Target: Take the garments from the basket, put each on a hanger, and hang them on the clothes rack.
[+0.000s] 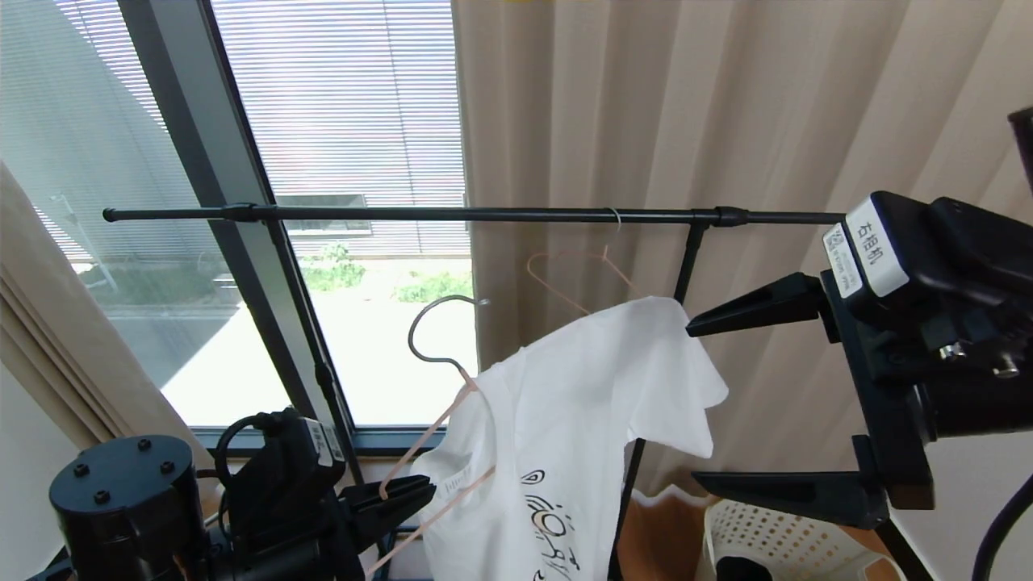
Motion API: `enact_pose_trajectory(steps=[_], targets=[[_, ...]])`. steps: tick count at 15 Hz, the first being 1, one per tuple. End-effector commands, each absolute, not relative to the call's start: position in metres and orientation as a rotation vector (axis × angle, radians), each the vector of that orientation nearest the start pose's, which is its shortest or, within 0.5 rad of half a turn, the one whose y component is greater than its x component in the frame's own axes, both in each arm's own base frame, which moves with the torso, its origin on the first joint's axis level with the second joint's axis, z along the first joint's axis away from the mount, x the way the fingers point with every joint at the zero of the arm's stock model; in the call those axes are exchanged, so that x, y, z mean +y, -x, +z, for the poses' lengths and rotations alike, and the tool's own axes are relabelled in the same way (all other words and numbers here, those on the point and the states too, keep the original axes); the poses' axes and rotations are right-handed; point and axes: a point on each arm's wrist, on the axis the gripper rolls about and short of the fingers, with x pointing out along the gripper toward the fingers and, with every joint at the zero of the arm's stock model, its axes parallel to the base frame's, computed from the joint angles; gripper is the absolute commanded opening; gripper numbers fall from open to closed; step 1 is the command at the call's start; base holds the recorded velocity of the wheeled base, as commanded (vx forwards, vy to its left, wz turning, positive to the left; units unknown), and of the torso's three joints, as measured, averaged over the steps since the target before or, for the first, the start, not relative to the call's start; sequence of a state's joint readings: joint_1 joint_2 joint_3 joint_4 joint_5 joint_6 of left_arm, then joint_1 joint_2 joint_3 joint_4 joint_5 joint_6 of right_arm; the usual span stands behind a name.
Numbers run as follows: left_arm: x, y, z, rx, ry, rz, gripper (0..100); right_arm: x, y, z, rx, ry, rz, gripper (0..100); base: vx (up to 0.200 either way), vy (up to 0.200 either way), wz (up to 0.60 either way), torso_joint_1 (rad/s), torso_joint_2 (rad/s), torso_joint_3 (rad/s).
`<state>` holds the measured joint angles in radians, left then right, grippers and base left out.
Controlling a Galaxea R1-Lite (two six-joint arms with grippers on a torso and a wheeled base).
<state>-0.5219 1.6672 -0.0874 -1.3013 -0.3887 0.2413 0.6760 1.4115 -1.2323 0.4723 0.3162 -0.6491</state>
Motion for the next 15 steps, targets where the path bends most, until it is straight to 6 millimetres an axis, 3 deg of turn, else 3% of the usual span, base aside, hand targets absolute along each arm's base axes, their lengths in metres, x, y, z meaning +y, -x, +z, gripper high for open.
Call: enact_pose_trajectory(steps=[1,9,15], targets=[[-0.105,-0.164,0.093,0.182,-0.249,-0.956,0,0.144,-0.191,0.278,0.359,0.713,1.180,100,0.000,0.000,0.00,0.000,0.00,0.000],[-0.107,-0.150,0.087,0.169,-0.311,-1.041,0,0.159,-0.230,0.291,0.450,0.795,1.359,100,0.000,0.000,0.00,0.000,0.00,0.000],[-0.110,-0.146,0.085,0.173,-0.315,-1.066,0,0.180,-0.242,0.266,0.545,0.811,1.415,100,0.000,0.000,0.00,0.000,0.00,0.000]])
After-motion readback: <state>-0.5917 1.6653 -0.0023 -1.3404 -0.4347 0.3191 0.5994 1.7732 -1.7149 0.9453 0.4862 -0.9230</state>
